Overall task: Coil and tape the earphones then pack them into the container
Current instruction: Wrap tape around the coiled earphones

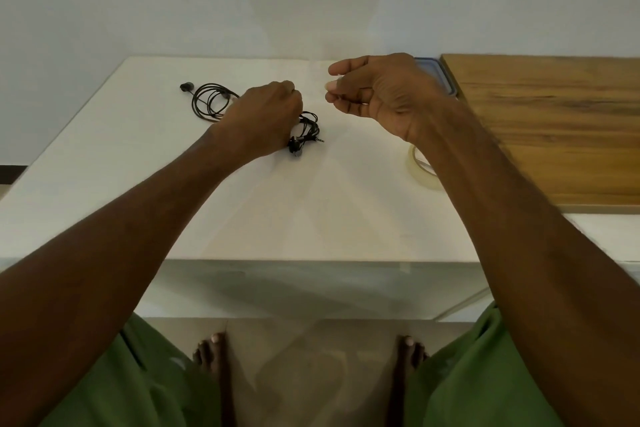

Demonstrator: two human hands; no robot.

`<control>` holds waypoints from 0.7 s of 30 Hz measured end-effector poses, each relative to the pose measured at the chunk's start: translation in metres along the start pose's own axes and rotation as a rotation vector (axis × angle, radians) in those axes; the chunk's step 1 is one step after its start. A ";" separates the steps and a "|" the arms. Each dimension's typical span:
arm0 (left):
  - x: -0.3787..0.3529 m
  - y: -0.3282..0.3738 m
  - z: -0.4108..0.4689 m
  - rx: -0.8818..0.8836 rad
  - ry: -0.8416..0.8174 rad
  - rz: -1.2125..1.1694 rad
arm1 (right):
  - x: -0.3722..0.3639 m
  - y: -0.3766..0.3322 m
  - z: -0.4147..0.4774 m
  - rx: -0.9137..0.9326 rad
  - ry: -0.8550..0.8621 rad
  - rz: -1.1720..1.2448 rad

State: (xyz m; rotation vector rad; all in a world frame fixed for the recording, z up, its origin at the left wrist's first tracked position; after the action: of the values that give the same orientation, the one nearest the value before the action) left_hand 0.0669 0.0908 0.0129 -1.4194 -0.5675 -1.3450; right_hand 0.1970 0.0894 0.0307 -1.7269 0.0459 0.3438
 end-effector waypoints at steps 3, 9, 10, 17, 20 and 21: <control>-0.001 0.003 -0.003 -0.026 0.008 0.012 | 0.000 0.002 0.002 -0.005 0.007 0.003; 0.002 0.000 -0.005 0.006 0.008 -0.051 | -0.001 0.002 0.006 0.000 0.003 0.036; 0.003 -0.002 -0.005 0.021 0.011 -0.075 | -0.001 0.003 0.006 -0.002 0.001 0.042; -0.001 0.001 -0.005 0.011 0.000 -0.209 | -0.002 0.004 0.007 0.008 0.021 -0.032; 0.002 -0.003 -0.004 0.030 -0.018 -0.418 | 0.003 -0.002 0.008 0.082 0.068 -0.256; 0.005 -0.005 -0.003 0.046 -0.022 -0.471 | 0.003 -0.004 0.008 0.104 0.073 -0.365</control>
State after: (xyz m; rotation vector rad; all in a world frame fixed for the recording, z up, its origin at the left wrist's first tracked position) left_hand 0.0625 0.0883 0.0189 -1.3104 -0.9851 -1.6695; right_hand 0.1987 0.0987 0.0329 -1.6056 -0.1935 0.0086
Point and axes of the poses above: each hand's wrist, its own z-axis towards the middle knuckle, its own x-axis out of the back of the hand, y = z × x, the point moved 9 cm from there along z, towards the middle knuckle, and after that the axes turned 7 degrees about z, right-handed, at the moved point
